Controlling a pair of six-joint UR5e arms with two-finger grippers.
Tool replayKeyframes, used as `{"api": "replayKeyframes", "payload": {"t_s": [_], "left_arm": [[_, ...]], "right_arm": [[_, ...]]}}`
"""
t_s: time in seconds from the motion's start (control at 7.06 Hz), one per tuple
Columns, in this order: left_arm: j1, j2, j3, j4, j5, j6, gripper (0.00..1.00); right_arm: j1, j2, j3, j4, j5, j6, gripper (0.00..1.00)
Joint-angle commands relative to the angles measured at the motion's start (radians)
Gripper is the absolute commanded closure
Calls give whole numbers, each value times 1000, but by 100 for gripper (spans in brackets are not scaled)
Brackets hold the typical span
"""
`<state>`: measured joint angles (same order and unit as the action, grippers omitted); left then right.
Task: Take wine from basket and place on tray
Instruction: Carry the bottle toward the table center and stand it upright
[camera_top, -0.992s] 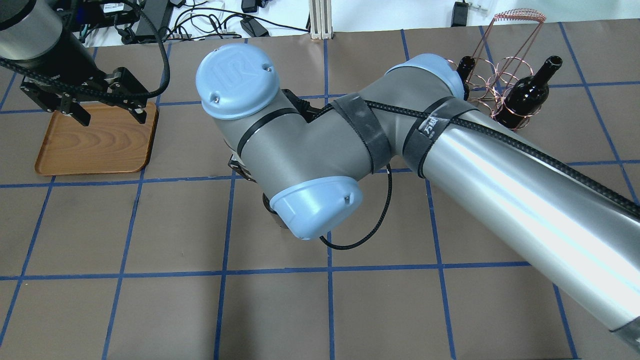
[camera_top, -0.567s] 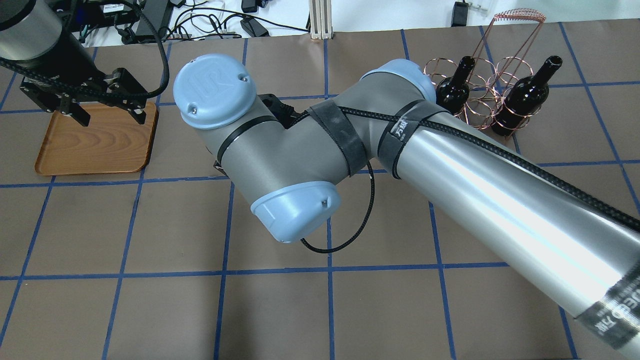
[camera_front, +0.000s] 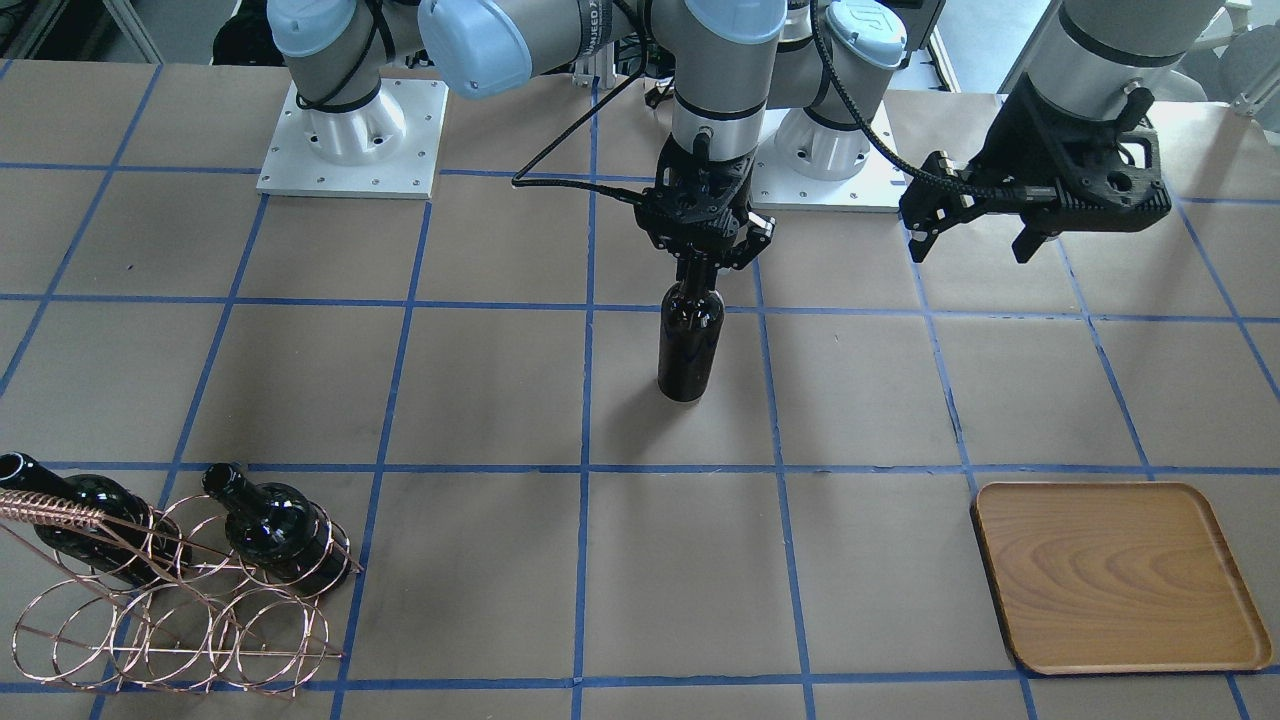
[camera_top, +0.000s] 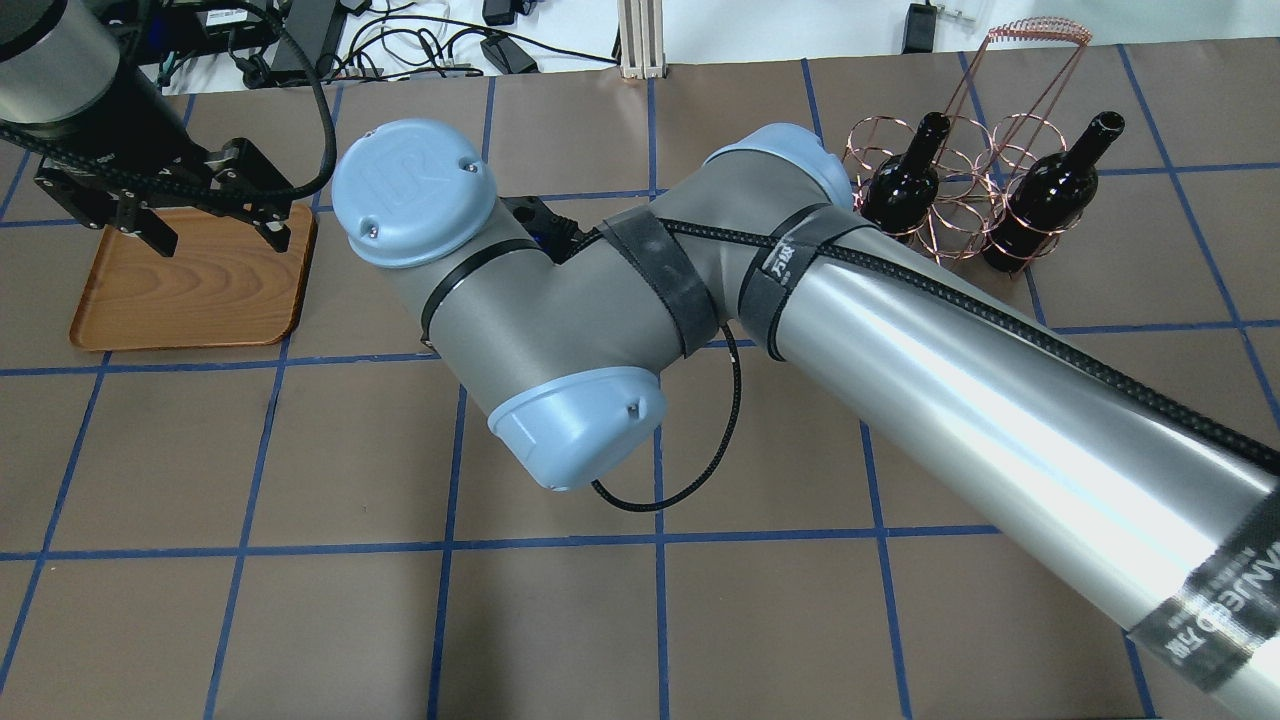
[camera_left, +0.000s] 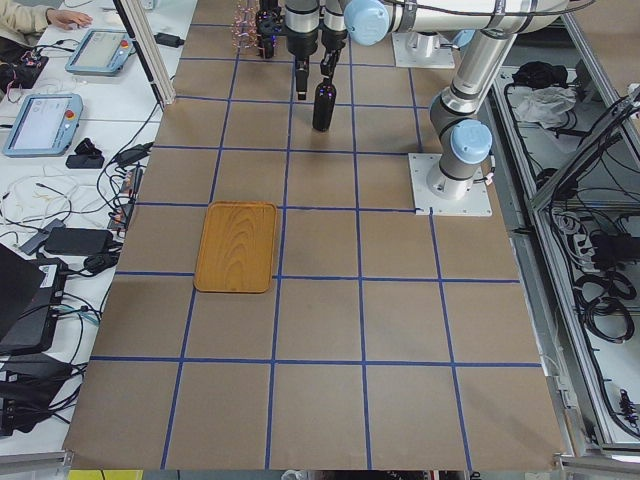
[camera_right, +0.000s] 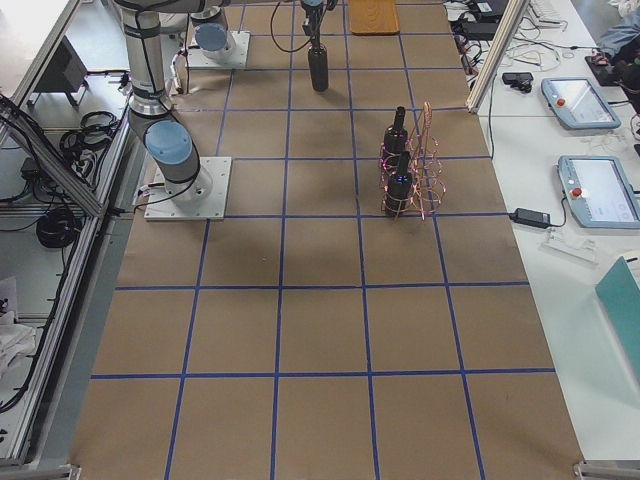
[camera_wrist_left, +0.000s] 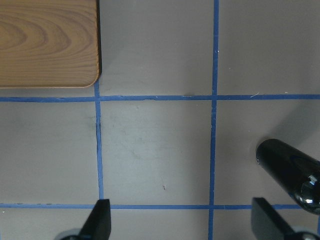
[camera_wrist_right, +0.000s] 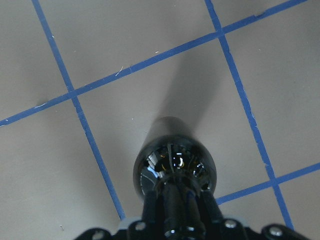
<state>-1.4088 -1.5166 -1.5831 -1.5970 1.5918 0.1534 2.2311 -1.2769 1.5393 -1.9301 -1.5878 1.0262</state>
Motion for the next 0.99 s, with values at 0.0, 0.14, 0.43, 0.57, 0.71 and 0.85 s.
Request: {"api": "replayKeyframes", "payload": {"t_s": [0.0,0.14,0.43,0.57,0.71,0.85], "left_arm": [[-7,-2,-2,-15,0,-5,0],[-7,-5,-2,-15,0,-3,0],[2,-10,-2,-23,-1,6,0],[2,-11,-3,-23,-1,12,0],[2,-11,-3,-21,-1,11,0],[2,-13,-3,-12,-1,11,0]], "right_arm": [[1,4,-1,2,-1,-1,36],[1,2,-1,-1,-1,-6,19],[-2,-18,-8,5,-29,-23,1],[-20,-59,-8,5,-24,-58,0],[-59,-97,-11,44,-29,-124,0],[-130,-154,-15,130,-29,-237,0]]}}
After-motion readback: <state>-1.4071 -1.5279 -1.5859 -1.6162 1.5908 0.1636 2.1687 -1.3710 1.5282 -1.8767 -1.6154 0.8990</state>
